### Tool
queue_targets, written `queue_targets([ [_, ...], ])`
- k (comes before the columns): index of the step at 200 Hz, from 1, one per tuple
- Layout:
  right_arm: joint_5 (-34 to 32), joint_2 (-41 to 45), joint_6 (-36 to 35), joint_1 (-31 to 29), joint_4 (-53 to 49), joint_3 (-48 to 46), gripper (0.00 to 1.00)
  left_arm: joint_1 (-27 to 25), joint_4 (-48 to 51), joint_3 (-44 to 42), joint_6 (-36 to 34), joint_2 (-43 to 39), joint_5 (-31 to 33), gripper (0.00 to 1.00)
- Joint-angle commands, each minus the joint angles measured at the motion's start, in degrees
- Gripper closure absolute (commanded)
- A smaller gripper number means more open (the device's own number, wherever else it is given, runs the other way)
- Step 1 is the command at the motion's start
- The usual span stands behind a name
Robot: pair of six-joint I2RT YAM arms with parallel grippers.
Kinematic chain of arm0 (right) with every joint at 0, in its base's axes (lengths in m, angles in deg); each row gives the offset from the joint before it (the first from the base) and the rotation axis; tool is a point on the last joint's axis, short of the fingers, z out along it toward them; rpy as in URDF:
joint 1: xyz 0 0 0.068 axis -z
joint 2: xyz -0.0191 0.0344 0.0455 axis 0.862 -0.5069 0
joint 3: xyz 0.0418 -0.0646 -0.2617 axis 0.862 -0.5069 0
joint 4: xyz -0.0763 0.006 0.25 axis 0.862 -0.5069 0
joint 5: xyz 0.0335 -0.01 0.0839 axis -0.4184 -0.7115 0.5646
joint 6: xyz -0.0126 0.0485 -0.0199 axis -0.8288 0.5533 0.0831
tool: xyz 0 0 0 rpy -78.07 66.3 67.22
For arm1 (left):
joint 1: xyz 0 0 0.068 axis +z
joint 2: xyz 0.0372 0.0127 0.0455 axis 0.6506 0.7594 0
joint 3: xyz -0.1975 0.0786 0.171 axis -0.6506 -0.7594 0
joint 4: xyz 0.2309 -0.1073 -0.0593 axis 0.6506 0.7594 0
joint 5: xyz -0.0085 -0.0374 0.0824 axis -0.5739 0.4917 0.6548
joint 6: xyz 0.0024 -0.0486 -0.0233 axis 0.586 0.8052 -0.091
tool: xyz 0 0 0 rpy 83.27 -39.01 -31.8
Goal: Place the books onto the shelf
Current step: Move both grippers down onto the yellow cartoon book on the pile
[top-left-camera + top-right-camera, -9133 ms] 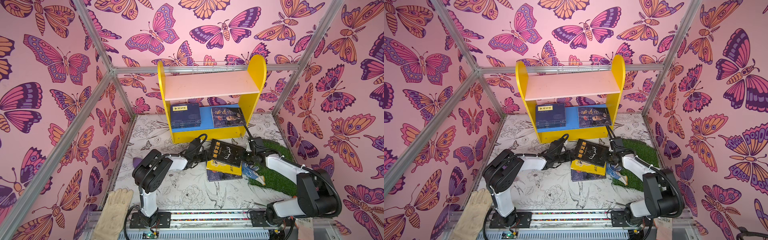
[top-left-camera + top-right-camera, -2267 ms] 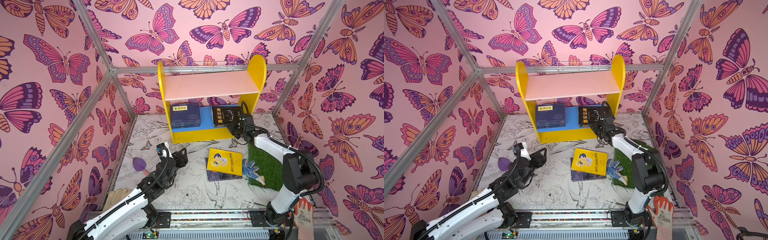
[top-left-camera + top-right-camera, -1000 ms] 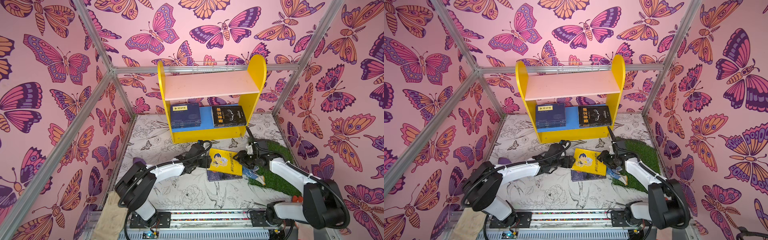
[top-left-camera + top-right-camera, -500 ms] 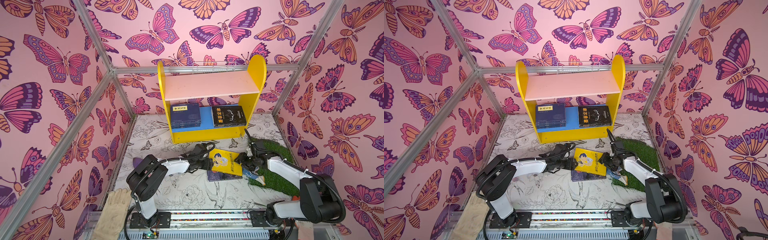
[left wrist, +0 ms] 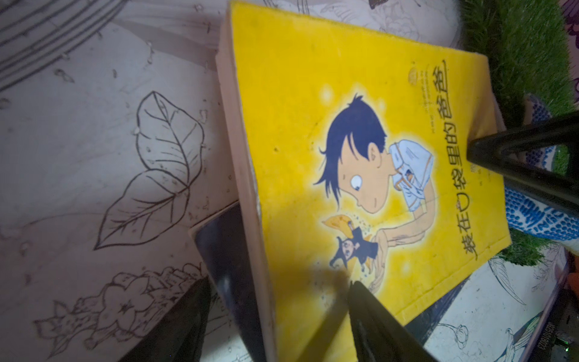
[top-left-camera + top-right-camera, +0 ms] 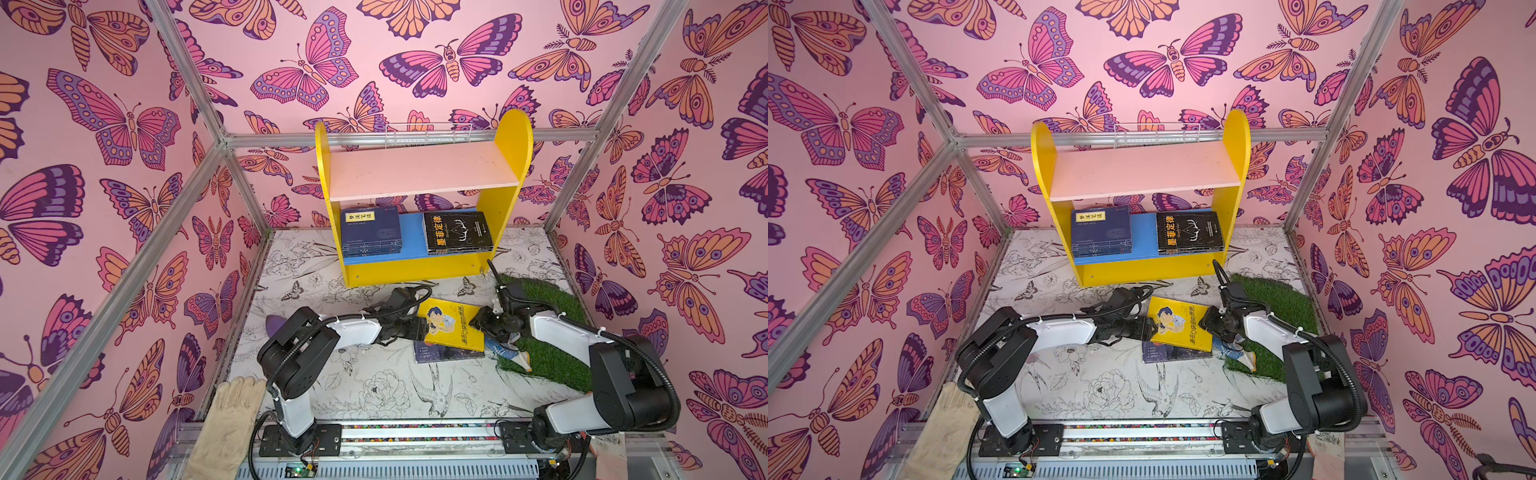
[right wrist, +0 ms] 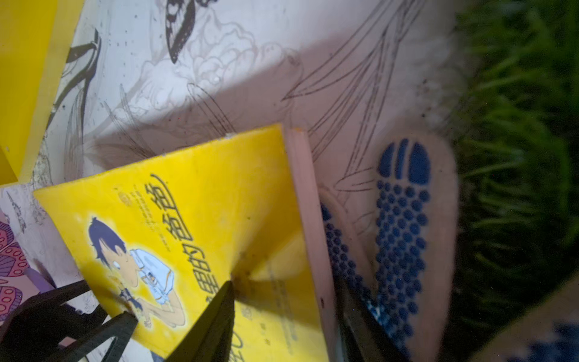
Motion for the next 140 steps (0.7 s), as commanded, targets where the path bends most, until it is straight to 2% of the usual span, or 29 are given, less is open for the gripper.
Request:
queue_targets([
  [1, 4.83, 2.43, -0.59, 0.16, 5.97, -0.44, 0.52, 0.31, 0.72, 0.84, -0.38, 1.45, -1.18, 0.29],
  [40, 9.25, 7.52, -0.86, 0.11, 9.64, -0.34, 0.60, 0.31, 0.64, 0.50, -0.56, 0.76, -1.23, 0.30],
  [79, 14.36, 9.45, 0.48, -0.69, 15.14, -0.90, 0.62, 0.73, -1.32, -1.02, -0.18, -0.67, -1.53, 0.30],
  [119, 8.07, 9.29, 0.81, -0.84, 12.02, -0.78, 0.61, 3.17, -3.62, -2.41, 2.32, 0.06, -4.33, 0.50],
  [140, 5.64, 7.46, 0.68, -0.82, 8.82, -0.16, 0.60, 3.87, -3.82, -2.24, 2.85, 0.96, -5.42, 0.53],
])
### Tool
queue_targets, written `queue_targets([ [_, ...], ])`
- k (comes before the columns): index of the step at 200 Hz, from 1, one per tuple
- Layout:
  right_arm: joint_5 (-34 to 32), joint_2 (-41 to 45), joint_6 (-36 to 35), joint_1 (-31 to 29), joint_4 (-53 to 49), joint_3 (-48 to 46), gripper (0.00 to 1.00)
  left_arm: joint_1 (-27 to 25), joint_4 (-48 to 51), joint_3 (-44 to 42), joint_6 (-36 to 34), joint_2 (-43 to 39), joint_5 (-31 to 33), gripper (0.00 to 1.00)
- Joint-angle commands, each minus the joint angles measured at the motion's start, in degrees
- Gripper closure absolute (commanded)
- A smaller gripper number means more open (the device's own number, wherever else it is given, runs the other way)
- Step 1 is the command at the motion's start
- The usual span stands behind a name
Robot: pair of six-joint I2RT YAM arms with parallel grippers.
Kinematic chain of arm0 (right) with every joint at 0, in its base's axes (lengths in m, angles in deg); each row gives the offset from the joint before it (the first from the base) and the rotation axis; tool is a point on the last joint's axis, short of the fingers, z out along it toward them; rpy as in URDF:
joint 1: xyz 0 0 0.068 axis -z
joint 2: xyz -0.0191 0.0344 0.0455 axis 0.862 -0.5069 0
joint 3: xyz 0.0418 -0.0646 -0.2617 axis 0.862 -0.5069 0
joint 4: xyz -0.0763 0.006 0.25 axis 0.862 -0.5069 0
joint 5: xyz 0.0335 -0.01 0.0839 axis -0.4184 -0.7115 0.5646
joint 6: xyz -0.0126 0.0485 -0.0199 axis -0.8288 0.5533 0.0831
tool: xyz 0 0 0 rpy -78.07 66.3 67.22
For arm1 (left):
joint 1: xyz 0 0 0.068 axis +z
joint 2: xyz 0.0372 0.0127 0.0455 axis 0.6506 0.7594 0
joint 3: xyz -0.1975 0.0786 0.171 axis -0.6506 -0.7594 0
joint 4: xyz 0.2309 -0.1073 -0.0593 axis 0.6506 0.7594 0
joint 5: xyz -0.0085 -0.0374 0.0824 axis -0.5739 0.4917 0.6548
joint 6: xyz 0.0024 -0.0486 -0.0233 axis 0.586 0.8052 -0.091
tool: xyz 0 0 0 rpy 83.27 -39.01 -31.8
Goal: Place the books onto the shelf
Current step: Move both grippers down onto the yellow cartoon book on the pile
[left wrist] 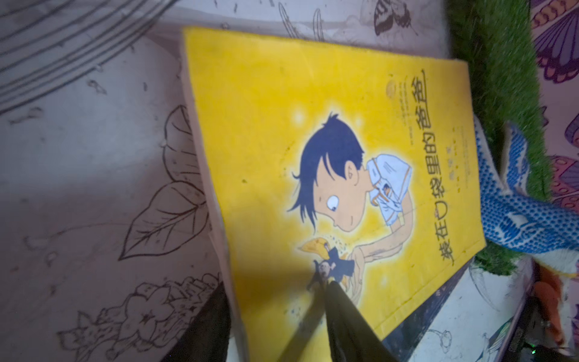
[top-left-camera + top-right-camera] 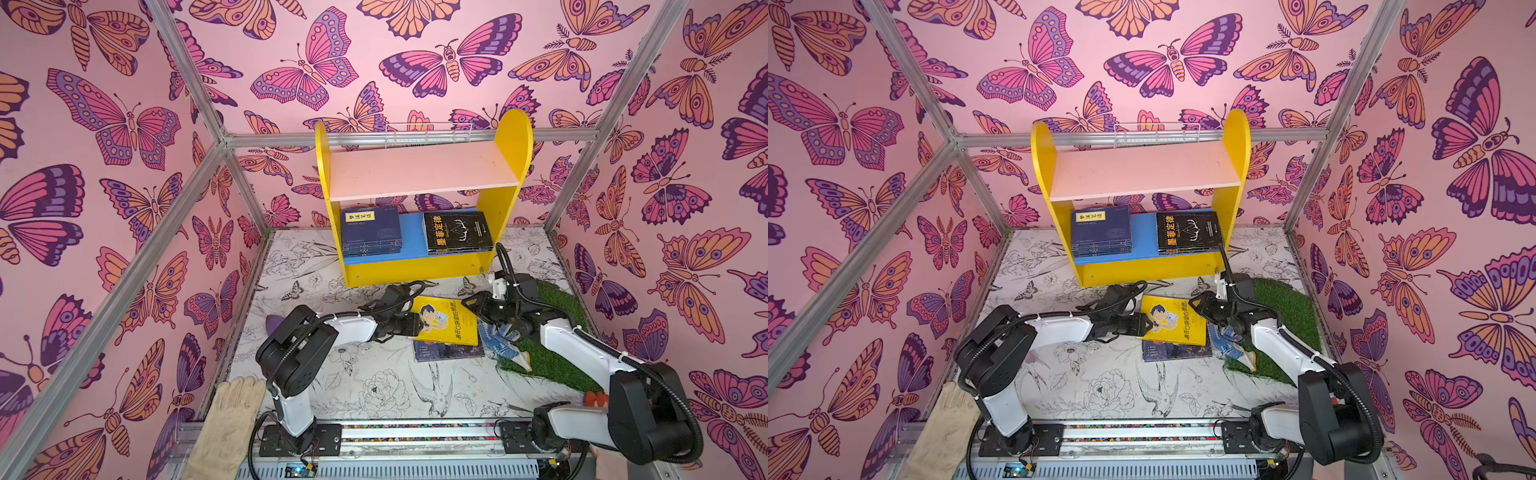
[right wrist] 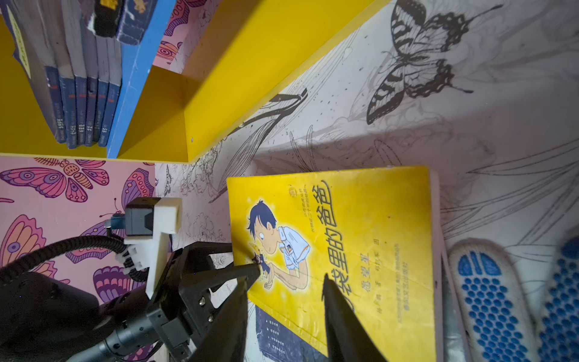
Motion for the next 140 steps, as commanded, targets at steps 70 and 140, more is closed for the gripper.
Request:
queue_targets([
  [70, -11.47, -6.93, -0.01, 0.21, -6.92, -0.06, 0.58, 1.53, -0.91, -1.95, 0.77, 0.29, -2.25, 0.42],
  [140, -6.04, -10.71, 0.17, -1.32, -2.85, 0.26, 0.60, 3.63, -0.96, -2.80, 0.62, 0.68, -6.16, 0.39],
])
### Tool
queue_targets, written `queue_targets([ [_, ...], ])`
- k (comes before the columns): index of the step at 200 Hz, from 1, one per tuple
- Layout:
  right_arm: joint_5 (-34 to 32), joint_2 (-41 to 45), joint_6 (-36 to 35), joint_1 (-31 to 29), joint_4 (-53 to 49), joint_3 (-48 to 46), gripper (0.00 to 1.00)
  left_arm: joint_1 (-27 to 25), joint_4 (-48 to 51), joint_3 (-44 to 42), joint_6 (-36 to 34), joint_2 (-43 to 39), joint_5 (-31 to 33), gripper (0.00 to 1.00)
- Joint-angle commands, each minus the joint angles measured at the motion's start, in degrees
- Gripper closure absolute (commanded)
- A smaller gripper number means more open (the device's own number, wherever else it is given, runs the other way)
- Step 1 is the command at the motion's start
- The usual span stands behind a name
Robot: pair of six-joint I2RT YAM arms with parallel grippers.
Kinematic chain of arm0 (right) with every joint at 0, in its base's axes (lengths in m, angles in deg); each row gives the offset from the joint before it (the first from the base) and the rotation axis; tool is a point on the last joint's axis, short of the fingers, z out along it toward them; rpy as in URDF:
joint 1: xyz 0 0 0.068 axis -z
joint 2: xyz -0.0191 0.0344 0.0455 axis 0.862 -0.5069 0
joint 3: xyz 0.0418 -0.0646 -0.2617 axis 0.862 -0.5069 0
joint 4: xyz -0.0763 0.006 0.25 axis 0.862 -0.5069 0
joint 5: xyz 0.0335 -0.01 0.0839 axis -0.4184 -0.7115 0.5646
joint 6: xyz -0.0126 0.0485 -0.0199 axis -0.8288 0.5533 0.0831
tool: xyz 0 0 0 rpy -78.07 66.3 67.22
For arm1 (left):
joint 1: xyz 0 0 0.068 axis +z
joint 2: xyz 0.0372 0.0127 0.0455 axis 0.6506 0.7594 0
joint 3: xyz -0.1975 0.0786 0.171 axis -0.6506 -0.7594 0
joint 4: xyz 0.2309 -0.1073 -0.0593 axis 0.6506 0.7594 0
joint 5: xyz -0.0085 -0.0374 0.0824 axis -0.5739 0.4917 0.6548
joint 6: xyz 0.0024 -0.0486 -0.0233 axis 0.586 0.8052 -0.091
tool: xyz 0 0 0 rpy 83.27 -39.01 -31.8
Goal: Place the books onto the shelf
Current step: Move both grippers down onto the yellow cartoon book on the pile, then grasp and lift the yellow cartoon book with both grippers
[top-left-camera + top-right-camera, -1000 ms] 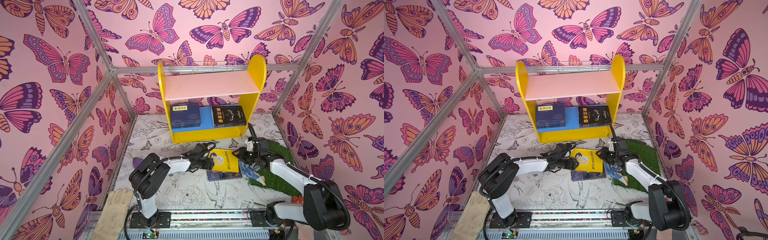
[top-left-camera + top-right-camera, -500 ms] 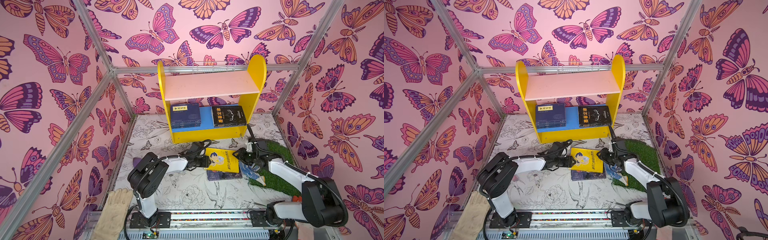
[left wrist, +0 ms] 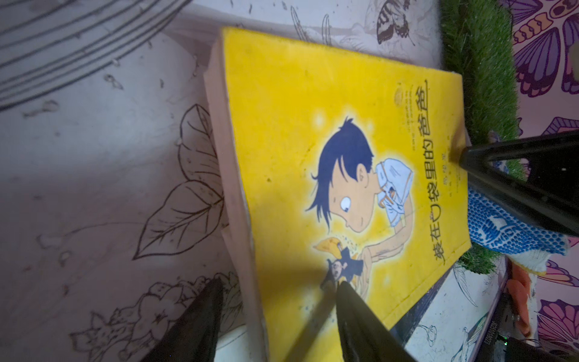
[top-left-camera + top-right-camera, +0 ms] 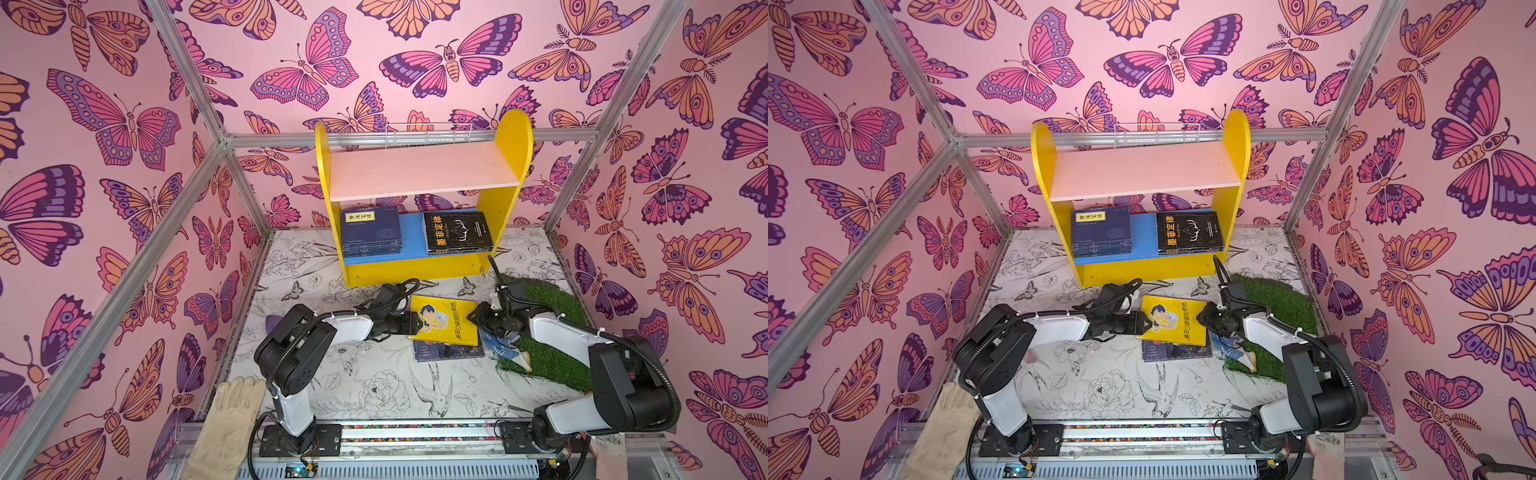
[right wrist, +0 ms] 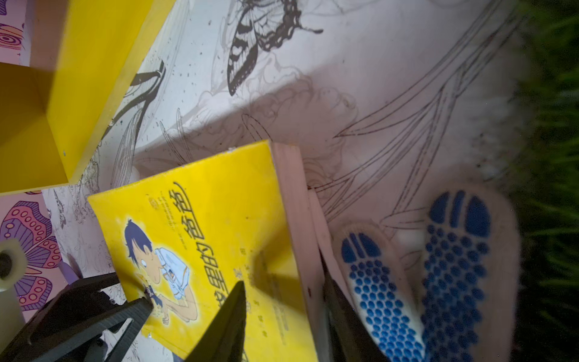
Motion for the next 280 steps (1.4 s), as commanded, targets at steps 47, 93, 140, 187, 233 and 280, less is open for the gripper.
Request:
queue_targets([
  [47, 6.13, -4.01, 2.40, -3.85, 7.74, 0.58, 0.60, 3.55, 0.62, -2.95, -0.59, 0.71, -7.16, 0.39],
  [93, 6.44, -5.82, 3.01, -5.85, 9.36, 1.15, 0.60, 4.27, -0.42, -3.22, -0.36, 0.06, -13.64, 0.60],
  [140, 5.89, -4.63, 2.83, -6.81, 9.09, 2.26, 0.60, 4.25, -1.40, -2.83, -1.19, -5.95, -17.69, 0.98],
  [187, 6.14, -0.42, 3.10, -6.66, 9.77, 2.57, 0.59, 4.04, -3.06, -4.48, -0.41, -13.52, -17.41, 1.00],
  [233, 7.39, 6.49, 4.59, -2.37, 8.70, 1.65, 0.42, 4.19, -7.40, -6.19, 1.89, -23.45, -16.86, 1.00],
  [280, 14.21, 17.74, 4.35, 1.34, 11.25, -0.65, 0.35, 4.44, -10.00, -6.75, 3.45, -34.03, -9.40, 1.00],
])
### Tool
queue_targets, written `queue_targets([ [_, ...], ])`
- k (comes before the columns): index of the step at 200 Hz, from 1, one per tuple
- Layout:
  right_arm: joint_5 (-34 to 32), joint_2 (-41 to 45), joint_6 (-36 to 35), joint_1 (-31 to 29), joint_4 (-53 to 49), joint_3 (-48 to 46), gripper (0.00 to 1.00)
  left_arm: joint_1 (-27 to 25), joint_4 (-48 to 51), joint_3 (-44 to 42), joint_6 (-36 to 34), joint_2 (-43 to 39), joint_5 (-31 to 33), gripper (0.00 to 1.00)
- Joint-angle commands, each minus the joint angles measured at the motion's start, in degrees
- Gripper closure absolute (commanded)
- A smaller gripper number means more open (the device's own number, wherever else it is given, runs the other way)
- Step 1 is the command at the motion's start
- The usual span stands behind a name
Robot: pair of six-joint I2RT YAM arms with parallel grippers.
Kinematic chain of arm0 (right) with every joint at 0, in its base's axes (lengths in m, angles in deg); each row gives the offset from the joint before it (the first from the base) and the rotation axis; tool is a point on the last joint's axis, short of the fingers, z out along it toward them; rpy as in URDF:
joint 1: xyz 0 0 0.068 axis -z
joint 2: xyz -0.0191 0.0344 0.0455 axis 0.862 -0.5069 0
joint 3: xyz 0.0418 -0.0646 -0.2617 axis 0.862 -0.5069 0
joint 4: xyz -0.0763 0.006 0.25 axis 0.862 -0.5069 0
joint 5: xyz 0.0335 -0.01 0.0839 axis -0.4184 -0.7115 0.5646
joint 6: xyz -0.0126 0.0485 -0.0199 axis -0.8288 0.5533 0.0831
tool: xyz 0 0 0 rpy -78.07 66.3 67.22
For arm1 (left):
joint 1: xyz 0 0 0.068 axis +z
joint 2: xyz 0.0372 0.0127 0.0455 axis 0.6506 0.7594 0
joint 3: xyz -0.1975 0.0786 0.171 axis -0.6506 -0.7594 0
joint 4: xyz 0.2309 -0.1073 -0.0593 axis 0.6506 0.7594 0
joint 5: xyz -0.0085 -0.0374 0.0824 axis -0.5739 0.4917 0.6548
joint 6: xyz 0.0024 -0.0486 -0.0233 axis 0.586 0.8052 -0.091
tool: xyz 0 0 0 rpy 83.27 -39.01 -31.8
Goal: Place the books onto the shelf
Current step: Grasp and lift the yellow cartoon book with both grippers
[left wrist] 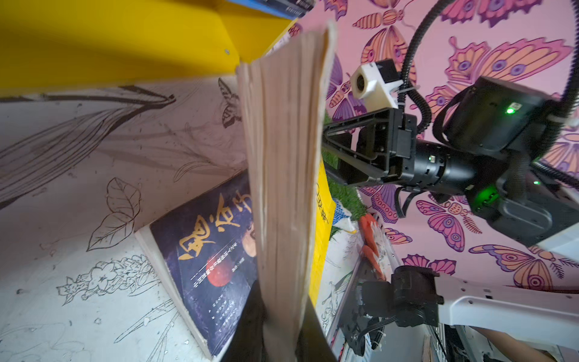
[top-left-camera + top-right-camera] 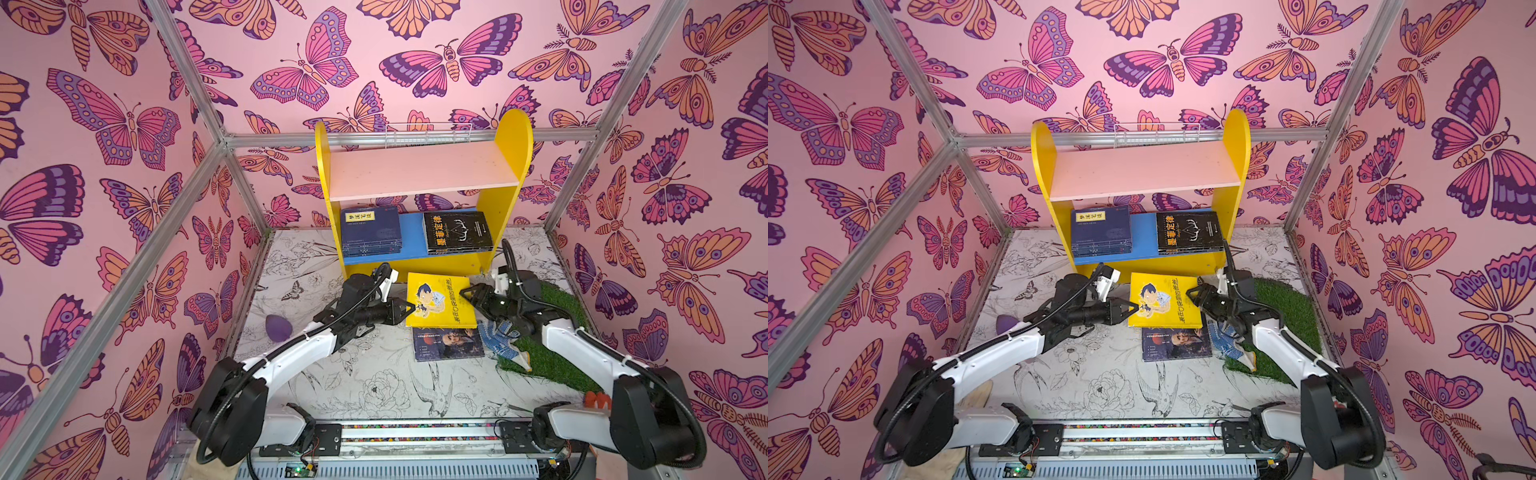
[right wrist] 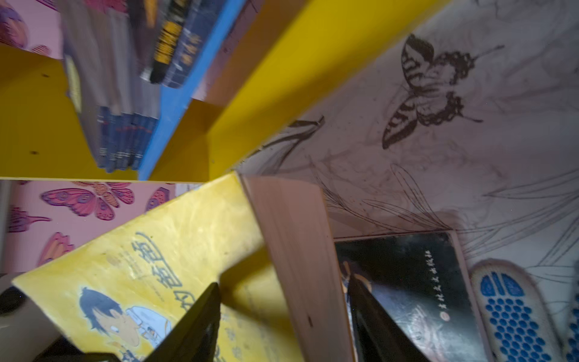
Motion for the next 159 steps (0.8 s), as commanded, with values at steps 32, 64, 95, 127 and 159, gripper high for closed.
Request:
queue_targets([
  [32, 3.76, 14.56, -0.83, -0.93, 2.63, -3.74, 0.35, -0.07, -11.86, -0.74, 3.06, -8.57, 10.23, 1.00],
  [64, -2.18, 19.50, -0.91, -5.85, 4.44, -6.40, 0.35, 0.01, -17.19, -2.36, 3.71, -8.49, 14.09, 1.00],
  [95, -2.29, 14.45, 1.94, -11.50, 13.06, -6.68, 0.37, -0.29, -23.04, -2.93, 6.88, -6.09, 12.78, 1.00],
  [127, -3.01, 7.90, 4.38, -14.18, 21.92, -4.43, 0.39, -1.71, -24.60, -3.27, 7.46, -5.37, 13.42, 1.00],
  [159, -3.35, 2.72, 7.90, -15.00, 28.35, -2.50, 0.41, -2.74, -27.08, -4.36, 9.32, -5.19, 13.82, 1.00],
])
